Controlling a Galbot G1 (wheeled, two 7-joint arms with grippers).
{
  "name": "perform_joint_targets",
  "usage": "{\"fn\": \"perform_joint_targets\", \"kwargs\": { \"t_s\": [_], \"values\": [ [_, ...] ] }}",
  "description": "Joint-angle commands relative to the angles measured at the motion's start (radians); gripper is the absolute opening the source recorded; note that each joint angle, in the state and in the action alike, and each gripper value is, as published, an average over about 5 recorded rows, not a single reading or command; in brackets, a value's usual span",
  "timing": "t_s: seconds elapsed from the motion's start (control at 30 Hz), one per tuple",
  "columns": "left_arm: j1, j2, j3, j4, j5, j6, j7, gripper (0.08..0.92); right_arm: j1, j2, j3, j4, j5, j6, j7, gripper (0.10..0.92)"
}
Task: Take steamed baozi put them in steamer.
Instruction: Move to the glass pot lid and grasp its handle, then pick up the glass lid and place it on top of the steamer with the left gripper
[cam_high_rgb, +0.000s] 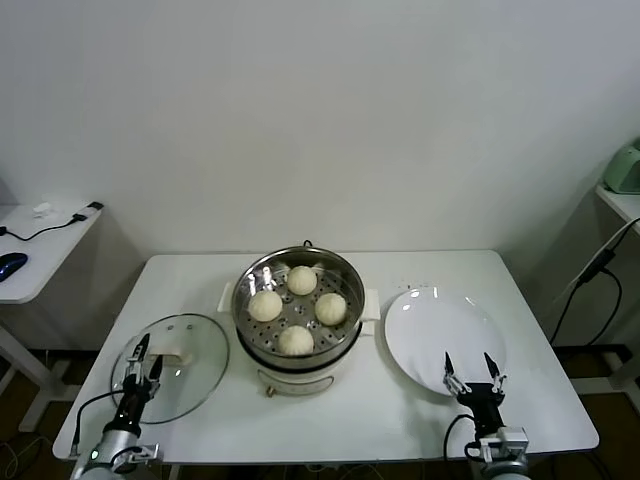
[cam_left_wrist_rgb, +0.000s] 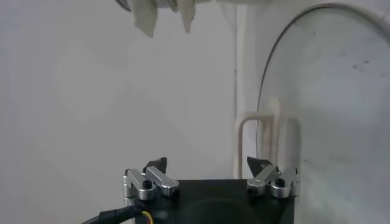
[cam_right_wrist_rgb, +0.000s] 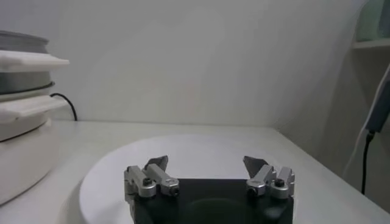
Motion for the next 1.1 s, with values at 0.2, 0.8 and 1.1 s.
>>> {"fn": "perform_joint_targets", "kwargs": {
  "t_s": [0.2,0.8,1.1],
  "values": [
    [-0.062,0.005,0.016,0.073,0.027,0.023,0.000,0.793,-0.007,0.010,-0.006,0.013,-0.015,-0.003,-0.002,0.823],
    [-0.057,-0.026,0.007,0.066,0.038,0.029,-0.027,0.282,-0.010,0.014,-0.013,0.034,-0.016,-0.014,0.004,0.823],
    [0.037,-0.004,-0.043,-0.187,-0.075,0.092,0.071,0.134,-0.011,0.013,-0.007,0.053,-0.014,-0.023,0.004,0.823]
  ]
}}
